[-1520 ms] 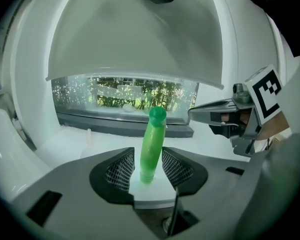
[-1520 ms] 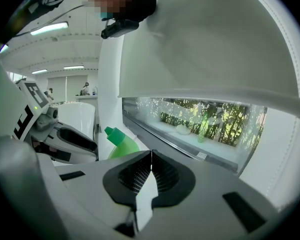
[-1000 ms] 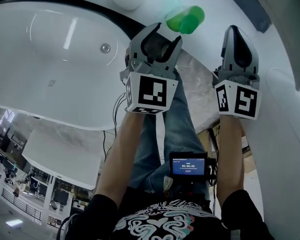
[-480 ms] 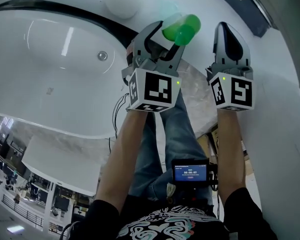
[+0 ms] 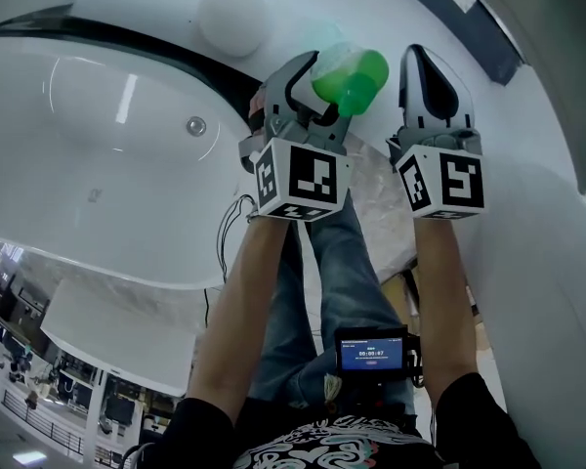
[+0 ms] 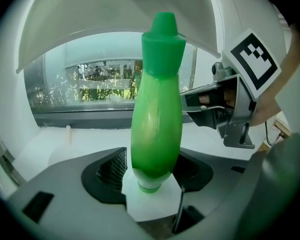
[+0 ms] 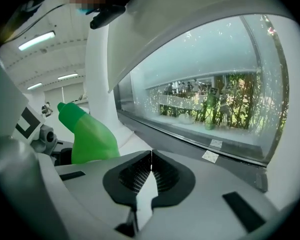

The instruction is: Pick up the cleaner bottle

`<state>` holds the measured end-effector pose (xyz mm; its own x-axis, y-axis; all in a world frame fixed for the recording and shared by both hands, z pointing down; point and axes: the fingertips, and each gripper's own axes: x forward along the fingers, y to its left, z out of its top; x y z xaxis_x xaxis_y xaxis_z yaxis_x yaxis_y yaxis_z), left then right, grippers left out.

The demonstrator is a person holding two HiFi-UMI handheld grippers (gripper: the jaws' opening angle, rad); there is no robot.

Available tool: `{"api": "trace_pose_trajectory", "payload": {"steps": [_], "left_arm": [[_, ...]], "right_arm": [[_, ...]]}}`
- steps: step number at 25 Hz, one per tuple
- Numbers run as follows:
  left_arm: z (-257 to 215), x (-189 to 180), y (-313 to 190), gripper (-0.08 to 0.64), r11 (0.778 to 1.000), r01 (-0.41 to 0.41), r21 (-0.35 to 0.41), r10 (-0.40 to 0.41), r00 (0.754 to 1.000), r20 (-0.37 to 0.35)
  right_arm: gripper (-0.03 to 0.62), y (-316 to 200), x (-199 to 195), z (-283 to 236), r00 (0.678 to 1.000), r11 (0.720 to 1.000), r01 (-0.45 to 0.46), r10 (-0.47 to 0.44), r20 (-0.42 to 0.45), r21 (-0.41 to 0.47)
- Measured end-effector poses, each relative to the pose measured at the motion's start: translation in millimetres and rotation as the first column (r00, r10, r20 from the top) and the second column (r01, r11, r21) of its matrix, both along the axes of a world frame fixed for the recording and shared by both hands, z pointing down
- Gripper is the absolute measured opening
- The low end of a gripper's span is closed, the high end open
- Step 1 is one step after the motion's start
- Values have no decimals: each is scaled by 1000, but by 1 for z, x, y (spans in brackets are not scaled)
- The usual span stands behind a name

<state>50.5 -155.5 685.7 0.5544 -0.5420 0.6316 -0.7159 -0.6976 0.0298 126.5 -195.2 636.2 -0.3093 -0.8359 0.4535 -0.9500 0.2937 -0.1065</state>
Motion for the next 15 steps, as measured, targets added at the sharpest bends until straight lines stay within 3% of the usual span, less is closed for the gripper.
{"api": "trace_pose_trajectory", "payload": {"steps": [9,15], "left_arm": [[10,18,-10,252,999,-51,12,52,998,-21],[17,25,-13,252,993,-106,44,105,994,15]], "right_arm": [[28,-16,-4,12,1000,1000,23,-23,11,-9],[28,-15,-14,12,994,994,105,-105,19,14]]}}
